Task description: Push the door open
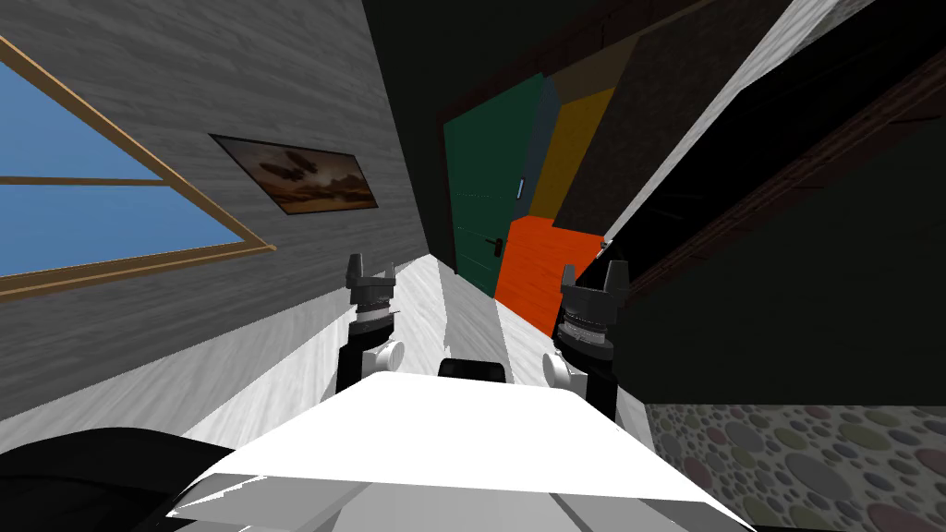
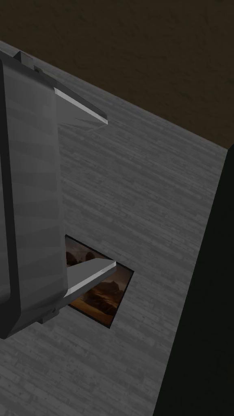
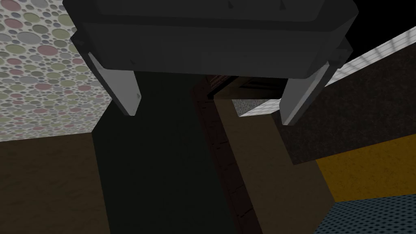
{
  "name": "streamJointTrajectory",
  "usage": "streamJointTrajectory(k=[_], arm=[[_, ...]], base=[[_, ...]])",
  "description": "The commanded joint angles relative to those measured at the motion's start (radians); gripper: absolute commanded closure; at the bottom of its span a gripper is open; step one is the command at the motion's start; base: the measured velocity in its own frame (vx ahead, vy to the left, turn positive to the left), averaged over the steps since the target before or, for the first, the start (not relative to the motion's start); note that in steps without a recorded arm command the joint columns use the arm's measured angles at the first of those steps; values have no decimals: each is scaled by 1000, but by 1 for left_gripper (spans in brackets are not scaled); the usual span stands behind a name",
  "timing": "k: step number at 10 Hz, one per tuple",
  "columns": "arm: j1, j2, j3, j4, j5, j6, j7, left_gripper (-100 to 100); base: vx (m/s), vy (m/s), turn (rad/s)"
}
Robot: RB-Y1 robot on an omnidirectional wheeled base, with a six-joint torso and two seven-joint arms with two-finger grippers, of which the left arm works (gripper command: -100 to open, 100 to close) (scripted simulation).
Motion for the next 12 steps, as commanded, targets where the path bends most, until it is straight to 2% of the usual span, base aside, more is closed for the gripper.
streamJointTrajectory(k=[1, 4, 5, 12], arm=[[-19, 9, -4, 30, -1, 0, 0, -100], [-57, 24, -12, 91, -2, 0, 1, -100], [-84, 32, -17, 134, -2, -1, 2, -100], [-201, 63, -41, 320, -5, -2, 4, -100]], base=[[-33, -65, -10], [97, 35, -53], [132, 29, -80], [94, 19, -50]])
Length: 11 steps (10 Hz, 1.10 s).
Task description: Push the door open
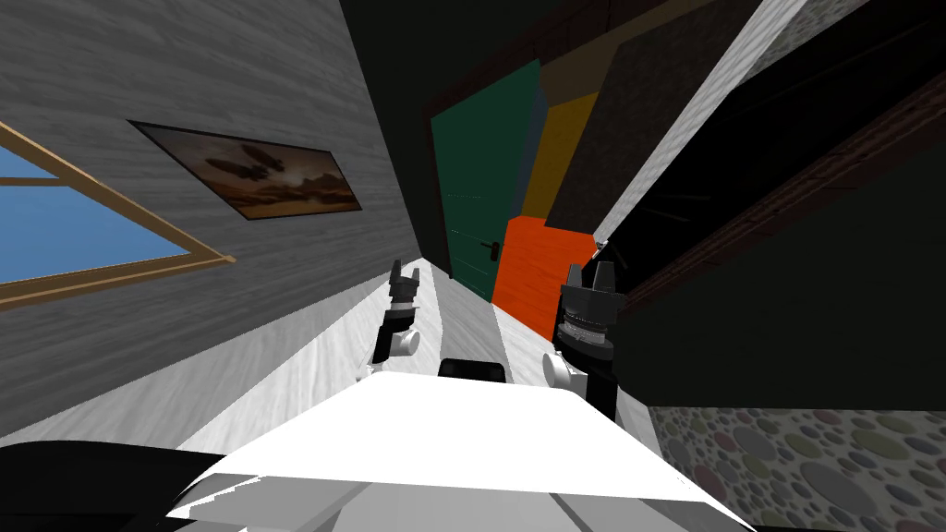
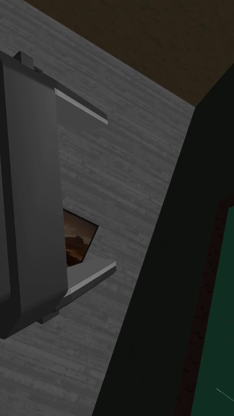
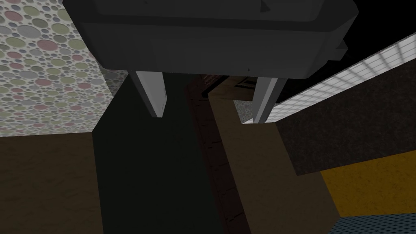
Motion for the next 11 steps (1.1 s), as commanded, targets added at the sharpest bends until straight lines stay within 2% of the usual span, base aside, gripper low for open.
streamJointTrajectory(k=[1, 6, 7, 8, 11], arm=[[-32, 3, -9, 44, -3, 6, -2, -100], [-139, 21, -32, 216, -5, 6, 0, -100], [-161, 24, -36, 244, -6, 5, 1, -100], [-161, 24, -36, 251, -6, 5, 1, -100], [-232, 31, -51, 351, -8, 5, 2, -100]], base=[[98, 18, -74], [93, 18, -66], [92, 36, -61], [65, 23, -21], [75, 29, -66]])
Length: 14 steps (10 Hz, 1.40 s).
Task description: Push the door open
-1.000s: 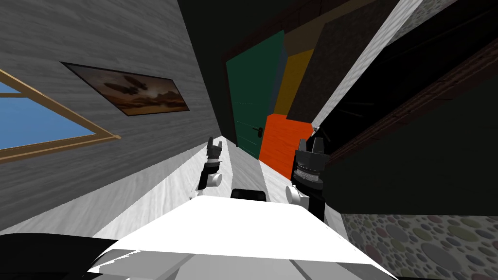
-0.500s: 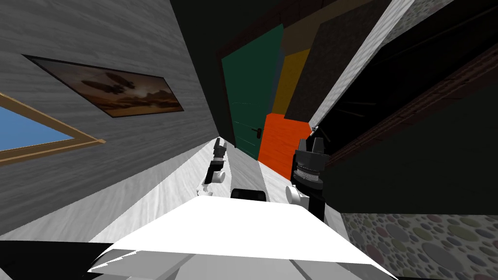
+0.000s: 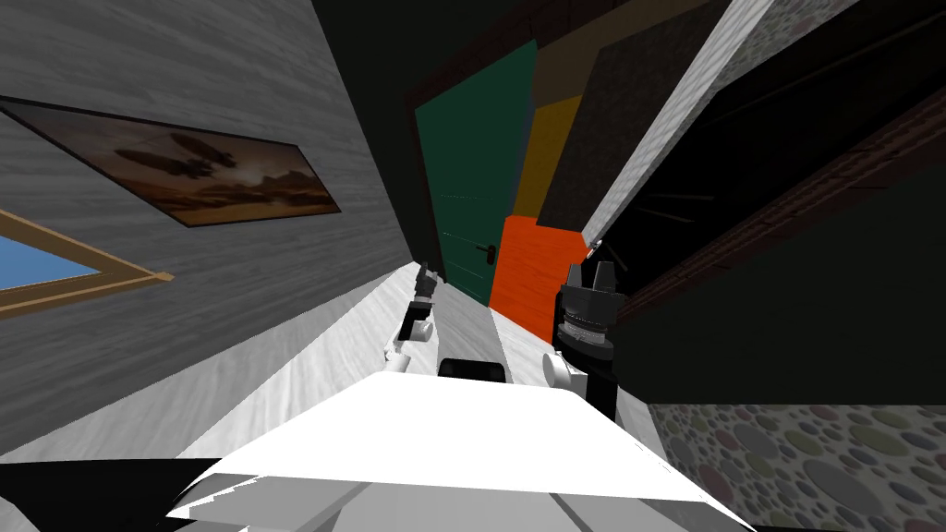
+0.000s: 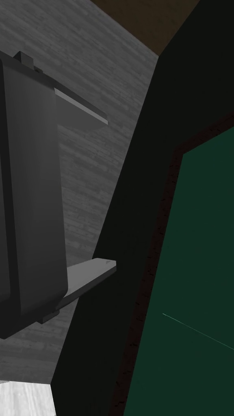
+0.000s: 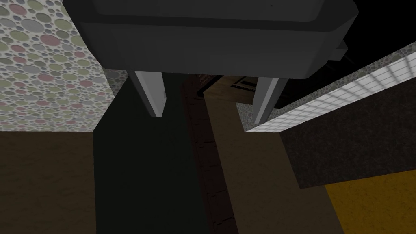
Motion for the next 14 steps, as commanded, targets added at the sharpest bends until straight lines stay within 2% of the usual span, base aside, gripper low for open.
streamJointTrajectory(k=[1, 3, 4, 6, 7, 10, 11, 13, 14], arm=[[-15, -3, -5, 30, -2, 4, -3, -100], [-63, 0, -15, 91, -3, 4, -2, -100], [-63, 0, -15, 107, -3, 4, -2, -100], [-112, 2, -25, 172, -5, 3, -1, -100], [-112, 2, -25, 186, -5, 3, -1, -100], [-186, 2, -40, 291, -7, 3, 1, -100], [-186, 2, -40, 303, -7, 3, 1, -100], [-235, 2, -51, 369, -8, 2, 2, -100], [-235, 2, -51, 382, -8, 2, 2, -100]], base=[[64, 22, -21], [64, 17, -60], [57, 19, -29], [64, 30, -61], [56, 24, -29], [72, 27, -69], [73, 23, -25], [67, 17, -58], [53, 24, -26]])
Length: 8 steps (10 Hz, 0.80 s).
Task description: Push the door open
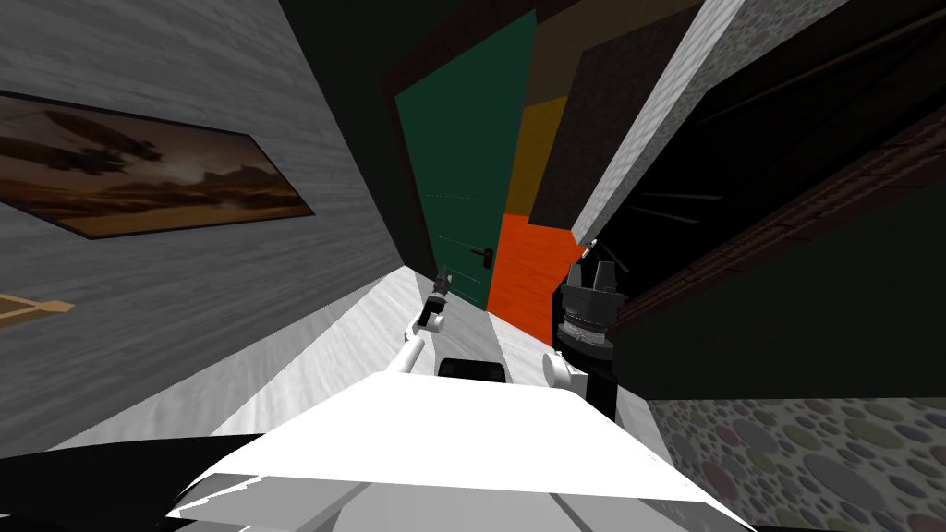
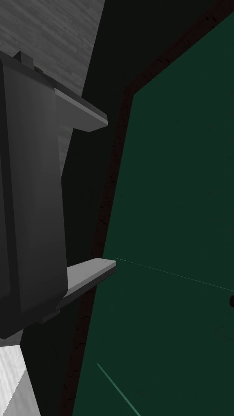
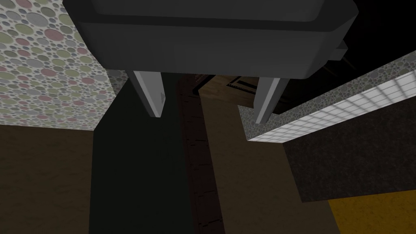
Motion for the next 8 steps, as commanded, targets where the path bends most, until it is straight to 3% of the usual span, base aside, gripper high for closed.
streamJointTrajectory(k=[1, 2, 6, 7, 8], arm=[[-31, 3, -5, 50, 0, -3, 3, -100], [-31, 3, -5, 55, 0, -3, 3, -100], [-126, -4, -24, 200, -2, -4, 5, -100], [-126, -4, -24, 207, -2, -4, 5, -100], [-148, -7, -29, 242, -3, -4, 6, -100]], base=[[55, 28, -42], [42, 24, -29], [76, 33, -67], [59, 35, -30], [57, 27, -38]])
